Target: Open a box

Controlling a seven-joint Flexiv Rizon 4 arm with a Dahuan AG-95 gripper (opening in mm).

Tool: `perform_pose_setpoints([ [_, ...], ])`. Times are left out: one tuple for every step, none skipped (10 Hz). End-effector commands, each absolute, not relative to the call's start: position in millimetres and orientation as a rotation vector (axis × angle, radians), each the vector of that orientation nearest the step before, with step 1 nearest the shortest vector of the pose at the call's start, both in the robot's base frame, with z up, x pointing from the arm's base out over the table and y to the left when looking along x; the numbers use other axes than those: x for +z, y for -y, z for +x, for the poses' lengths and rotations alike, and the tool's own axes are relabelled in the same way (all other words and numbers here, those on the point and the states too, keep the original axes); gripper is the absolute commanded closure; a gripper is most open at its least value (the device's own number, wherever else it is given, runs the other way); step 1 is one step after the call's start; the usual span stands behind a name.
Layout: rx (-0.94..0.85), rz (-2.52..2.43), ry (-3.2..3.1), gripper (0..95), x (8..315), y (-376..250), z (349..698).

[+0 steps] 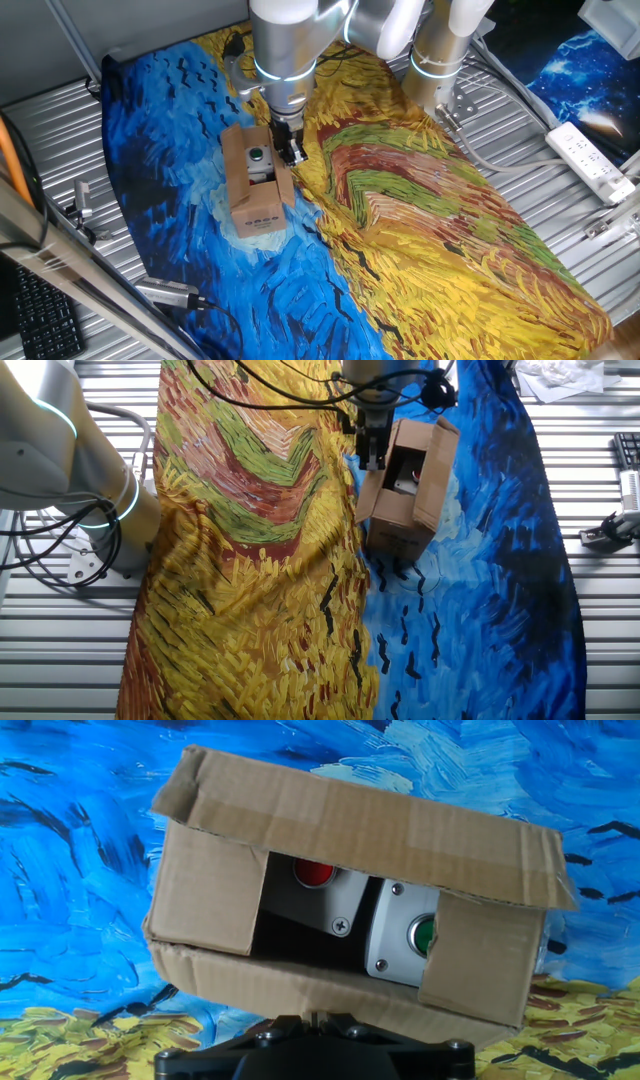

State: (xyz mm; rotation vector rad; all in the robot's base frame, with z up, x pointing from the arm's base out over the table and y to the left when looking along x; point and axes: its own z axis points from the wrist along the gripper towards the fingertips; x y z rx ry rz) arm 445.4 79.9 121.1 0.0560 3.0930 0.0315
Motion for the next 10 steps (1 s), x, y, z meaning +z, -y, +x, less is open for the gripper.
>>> perform_pose_setpoints([
  [0.030, 0.055, -3.091, 95.0, 121.0, -79.4, 445.6],
  [0.032, 0.057, -3.092, 95.0, 121.1, -79.4, 445.6],
  [0.035, 0.060, -3.094, 95.0, 122.5, -79.8, 444.9],
  [0.036, 0.062, -3.097, 95.0, 126.6, -80.7, 443.3],
  [0.040, 0.065, -3.100, 95.0, 131.4, -81.7, 441.4],
  [0.040, 0.066, -3.102, 95.0, 136.7, -82.8, 439.1],
  [0.042, 0.068, -3.103, 95.0, 142.6, -84.0, 436.3],
  [0.044, 0.071, -3.104, 95.0, 147.1, -85.2, 434.2],
  [0.044, 0.071, -3.103, 95.0, 151.9, -86.4, 431.8],
  [0.046, 0.072, -3.102, 95.0, 156.2, -87.6, 429.6],
])
